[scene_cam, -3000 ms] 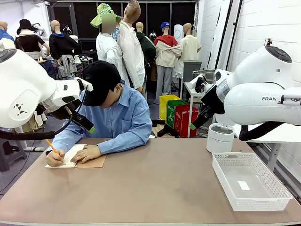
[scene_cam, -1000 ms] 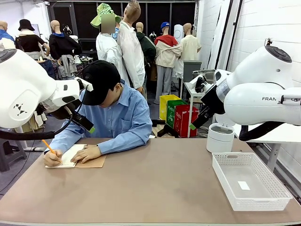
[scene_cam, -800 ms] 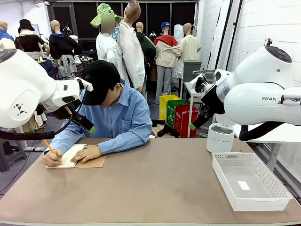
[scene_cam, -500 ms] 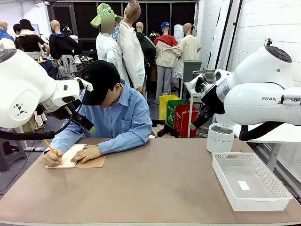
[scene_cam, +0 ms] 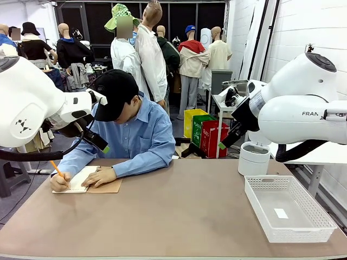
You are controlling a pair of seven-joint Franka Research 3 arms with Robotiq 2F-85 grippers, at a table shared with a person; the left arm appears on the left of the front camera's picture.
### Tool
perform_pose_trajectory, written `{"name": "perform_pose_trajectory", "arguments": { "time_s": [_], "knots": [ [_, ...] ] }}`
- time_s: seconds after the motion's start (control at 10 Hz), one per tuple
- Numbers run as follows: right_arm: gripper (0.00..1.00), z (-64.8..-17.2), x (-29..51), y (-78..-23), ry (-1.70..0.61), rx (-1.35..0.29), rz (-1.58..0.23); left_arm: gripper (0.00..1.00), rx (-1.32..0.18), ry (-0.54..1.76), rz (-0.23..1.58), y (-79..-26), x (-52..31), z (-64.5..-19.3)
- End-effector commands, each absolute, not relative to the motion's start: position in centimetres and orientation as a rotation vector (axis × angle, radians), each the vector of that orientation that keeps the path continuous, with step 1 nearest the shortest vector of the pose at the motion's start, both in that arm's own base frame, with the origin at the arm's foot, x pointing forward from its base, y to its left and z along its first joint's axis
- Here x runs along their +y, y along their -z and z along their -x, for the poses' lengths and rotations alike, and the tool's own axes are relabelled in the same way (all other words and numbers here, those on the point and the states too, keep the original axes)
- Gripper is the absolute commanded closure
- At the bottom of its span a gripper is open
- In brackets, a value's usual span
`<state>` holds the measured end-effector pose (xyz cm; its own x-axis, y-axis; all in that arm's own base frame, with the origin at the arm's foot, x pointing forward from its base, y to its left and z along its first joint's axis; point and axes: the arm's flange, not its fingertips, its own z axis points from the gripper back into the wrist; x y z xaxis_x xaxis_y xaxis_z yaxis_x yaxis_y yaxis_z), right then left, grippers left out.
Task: Sort the paper based on its condition.
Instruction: If a person hands you a paper, place it in the Organizing basket , and if it's crumpled, put it in the Trash can.
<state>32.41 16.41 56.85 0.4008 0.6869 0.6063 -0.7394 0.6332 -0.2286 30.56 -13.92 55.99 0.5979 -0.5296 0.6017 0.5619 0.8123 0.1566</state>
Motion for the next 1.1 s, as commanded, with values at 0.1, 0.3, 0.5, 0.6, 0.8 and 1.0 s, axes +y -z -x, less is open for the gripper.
{"name": "perform_pose_trajectory", "arguments": {
  "time_s": [0.1, 0.3, 0.5, 0.6, 0.8, 1.0],
  "knots": [
    [0.0, -32.37, 16.49, -56.85, -0.905, -0.726, -0.082, 0.0, -0.683, 0.633, 0.051, -56.01, -13.91, -30.57],
    [0.0, -32.37, 16.49, -56.85, -0.905, -0.726, -0.082, 0.0, -0.683, 0.633, 0.051, -56.01, -13.91, -30.57],
    [0.0, -32.37, 16.49, -56.85, -0.905, -0.726, -0.082, 0.0, -0.683, 0.633, 0.051, -56.01, -13.91, -30.57],
    [0.0, -32.37, 16.49, -56.85, -0.905, -0.726, -0.082, 0.0, -0.683, 0.633, 0.051, -56.01, -13.91, -30.57],
    [0.0, -32.37, 16.49, -56.85, -0.905, -0.726, -0.082, 0.0, -0.683, 0.633, 0.051, -56.01, -13.91, -30.57],
    [0.0, -32.37, 16.49, -56.85, -0.905, -0.726, -0.082, 0.0, -0.683, 0.633, 0.051, -56.01, -13.91, -30.57]
  ]
}}
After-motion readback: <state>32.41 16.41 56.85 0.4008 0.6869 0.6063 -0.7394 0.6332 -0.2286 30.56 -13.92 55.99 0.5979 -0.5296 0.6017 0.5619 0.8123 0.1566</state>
